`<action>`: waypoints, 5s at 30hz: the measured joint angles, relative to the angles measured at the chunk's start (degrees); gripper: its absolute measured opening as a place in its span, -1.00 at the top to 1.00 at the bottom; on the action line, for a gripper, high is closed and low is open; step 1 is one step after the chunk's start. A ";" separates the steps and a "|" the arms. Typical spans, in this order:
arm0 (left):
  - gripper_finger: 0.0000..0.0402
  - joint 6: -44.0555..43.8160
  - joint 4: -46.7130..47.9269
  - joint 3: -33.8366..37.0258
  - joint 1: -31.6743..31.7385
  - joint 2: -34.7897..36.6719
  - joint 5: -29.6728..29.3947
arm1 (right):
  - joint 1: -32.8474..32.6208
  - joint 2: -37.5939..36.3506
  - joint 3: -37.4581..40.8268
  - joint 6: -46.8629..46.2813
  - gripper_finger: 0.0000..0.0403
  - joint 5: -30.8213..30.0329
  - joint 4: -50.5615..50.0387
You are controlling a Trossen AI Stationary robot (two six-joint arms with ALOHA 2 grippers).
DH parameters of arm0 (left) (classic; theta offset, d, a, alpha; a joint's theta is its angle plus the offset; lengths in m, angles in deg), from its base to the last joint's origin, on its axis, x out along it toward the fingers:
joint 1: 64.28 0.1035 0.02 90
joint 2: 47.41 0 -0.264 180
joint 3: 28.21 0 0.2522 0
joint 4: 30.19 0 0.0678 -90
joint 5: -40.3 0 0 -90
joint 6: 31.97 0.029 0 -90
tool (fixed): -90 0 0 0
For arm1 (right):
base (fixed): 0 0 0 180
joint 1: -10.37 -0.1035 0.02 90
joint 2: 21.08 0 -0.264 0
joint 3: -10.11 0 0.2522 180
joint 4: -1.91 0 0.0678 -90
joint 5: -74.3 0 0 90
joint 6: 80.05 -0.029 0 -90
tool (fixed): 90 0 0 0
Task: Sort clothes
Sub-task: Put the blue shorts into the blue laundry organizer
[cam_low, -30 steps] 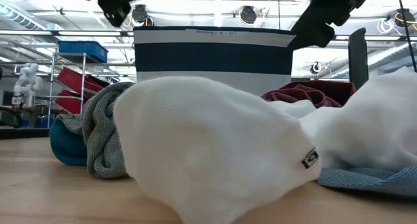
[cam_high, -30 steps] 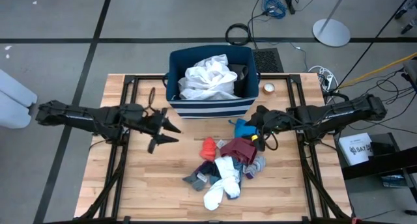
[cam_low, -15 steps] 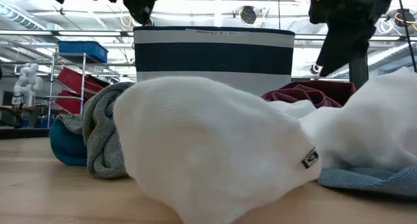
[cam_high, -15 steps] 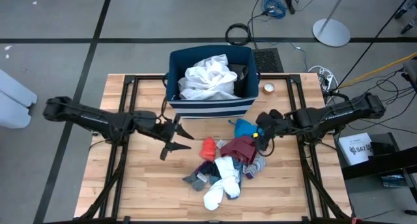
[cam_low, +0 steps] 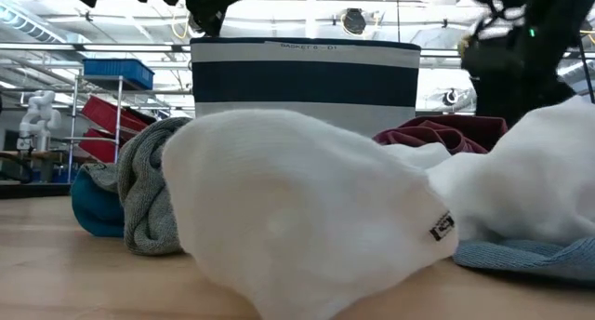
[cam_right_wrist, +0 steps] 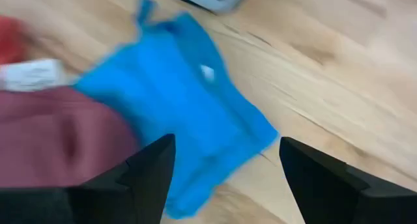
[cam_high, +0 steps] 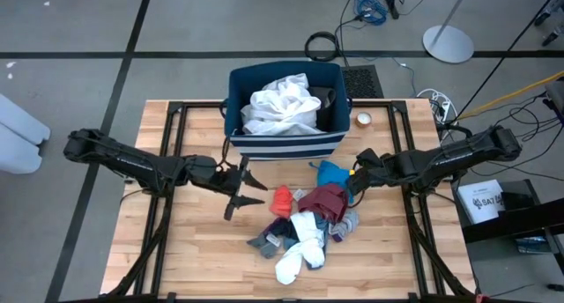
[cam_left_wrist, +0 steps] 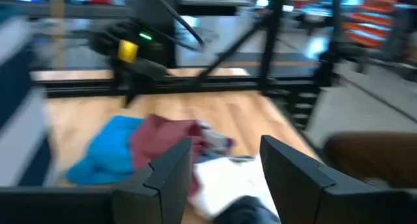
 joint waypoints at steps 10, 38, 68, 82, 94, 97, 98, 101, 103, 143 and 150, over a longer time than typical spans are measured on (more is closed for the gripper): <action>0.06 -0.07 -0.99 0.00 -1.30 0.00 -13.41 | 0.00 -0.13 9.27 -1.61 -0.30 -0.16 15.39; 0.06 -1.70 -0.91 -0.02 -1.30 0.00 -13.19 | 0.04 3.91 13.15 0.29 0.31 1.97 25.33; 0.06 -1.52 -0.86 -0.04 -1.30 0.00 -13.01 | -4.15 -1.36 -26.68 37.54 0.97 -3.03 5.77; 0.06 -3.14 -6.96 -0.04 -1.33 0.00 -3.40 | -10.70 1.40 -29.50 44.58 0.97 -2.58 12.84; 0.06 -3.97 -12.21 -0.04 -3.00 0.00 -1.90 | -10.91 16.78 -29.16 46.37 0.97 6.56 22.21; 0.06 -3.96 -11.57 -0.04 -3.53 0.00 -2.87 | -10.73 19.77 -29.14 47.92 0.97 7.62 24.36; 0.06 -3.96 -11.14 -0.07 -3.71 0.00 -2.98 | -10.50 20.49 -29.14 48.16 0.97 8.11 25.05; 0.06 -4.46 -9.02 -0.07 -3.94 -0.37 -3.02 | -9.85 22.12 -29.14 48.36 0.97 9.12 26.74; 0.04 -4.51 -9.01 -0.07 -3.95 -1.42 -3.02 | -9.12 23.01 -29.14 48.43 0.97 11.27 28.41; -0.49 -19.06 -5.98 -8.26 0.74 -17.25 8.05 | -5.44 24.52 -29.12 50.99 0.97 14.91 35.66; -0.02 -17.04 -6.13 -8.26 0.82 -17.22 8.03 | -5.46 24.52 -29.12 50.95 0.96 15.08 35.52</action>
